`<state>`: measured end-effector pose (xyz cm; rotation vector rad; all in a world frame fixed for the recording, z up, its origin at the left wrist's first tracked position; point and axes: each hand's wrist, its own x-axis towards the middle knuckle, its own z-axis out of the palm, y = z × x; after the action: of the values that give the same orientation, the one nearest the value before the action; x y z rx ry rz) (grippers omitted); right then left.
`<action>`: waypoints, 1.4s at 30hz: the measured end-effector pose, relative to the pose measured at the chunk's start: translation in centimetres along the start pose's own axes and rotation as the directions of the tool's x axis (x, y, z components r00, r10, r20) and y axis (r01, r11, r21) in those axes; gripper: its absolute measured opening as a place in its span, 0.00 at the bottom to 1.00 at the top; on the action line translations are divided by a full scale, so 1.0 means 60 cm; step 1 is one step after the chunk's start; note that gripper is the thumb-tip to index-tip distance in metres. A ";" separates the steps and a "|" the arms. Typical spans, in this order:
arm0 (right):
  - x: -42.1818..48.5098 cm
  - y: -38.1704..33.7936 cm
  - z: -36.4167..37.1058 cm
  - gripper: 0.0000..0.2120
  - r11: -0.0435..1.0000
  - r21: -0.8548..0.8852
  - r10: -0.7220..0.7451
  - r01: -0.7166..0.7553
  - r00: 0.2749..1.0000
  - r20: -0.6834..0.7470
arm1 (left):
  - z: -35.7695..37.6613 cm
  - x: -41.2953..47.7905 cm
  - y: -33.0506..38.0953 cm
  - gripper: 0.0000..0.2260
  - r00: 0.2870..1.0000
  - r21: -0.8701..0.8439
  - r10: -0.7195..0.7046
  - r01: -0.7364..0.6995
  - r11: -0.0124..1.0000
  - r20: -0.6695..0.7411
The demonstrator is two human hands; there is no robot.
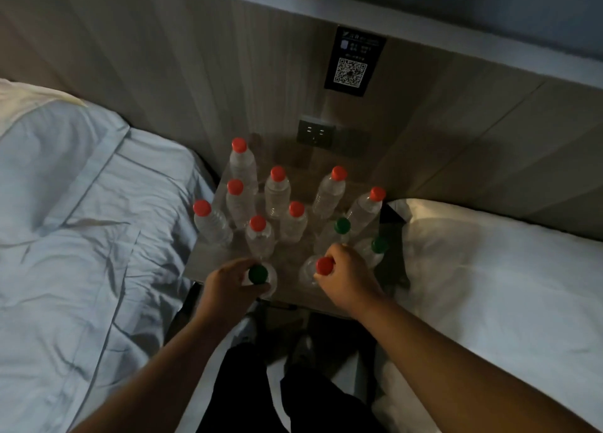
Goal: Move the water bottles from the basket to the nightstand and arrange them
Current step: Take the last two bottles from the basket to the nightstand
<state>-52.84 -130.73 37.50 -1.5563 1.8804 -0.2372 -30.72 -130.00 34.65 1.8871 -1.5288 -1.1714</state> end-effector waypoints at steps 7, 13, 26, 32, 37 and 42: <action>0.027 -0.004 0.028 0.13 0.996 -0.084 0.023 -0.019 0.999 0.044 | 0.019 0.016 -0.003 0.18 0.998 -0.008 0.024 -0.023 1.000 0.057; 0.041 -0.002 0.027 0.13 0.991 -0.126 -0.037 0.048 0.996 0.087 | 0.029 0.023 -0.015 0.16 0.995 -0.038 0.024 -0.020 0.999 0.100; 0.056 -0.011 0.033 0.10 0.981 -0.190 -0.021 0.042 0.994 0.110 | 0.030 0.052 0.008 0.14 0.987 0.086 0.085 -0.097 0.992 0.133; 0.062 -0.028 0.020 0.18 0.975 -0.219 0.006 0.032 0.985 0.172 | 0.021 0.047 0.015 0.22 0.985 0.074 0.053 -0.066 0.995 0.167; 0.050 -0.060 -0.032 0.19 0.974 -0.189 -0.093 0.126 0.980 0.174 | -0.034 0.035 0.026 0.22 0.994 0.143 0.055 -0.069 0.987 0.095; 0.079 -0.111 -0.092 0.16 0.975 -0.115 -0.185 0.191 0.981 0.063 | -0.135 0.086 0.085 0.06 0.975 0.077 0.184 -0.176 0.981 -0.122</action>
<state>-51.07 -138.44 43.44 -1.8079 1.7361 -0.1671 -26.81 -137.68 41.23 1.7846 -1.6454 -0.9118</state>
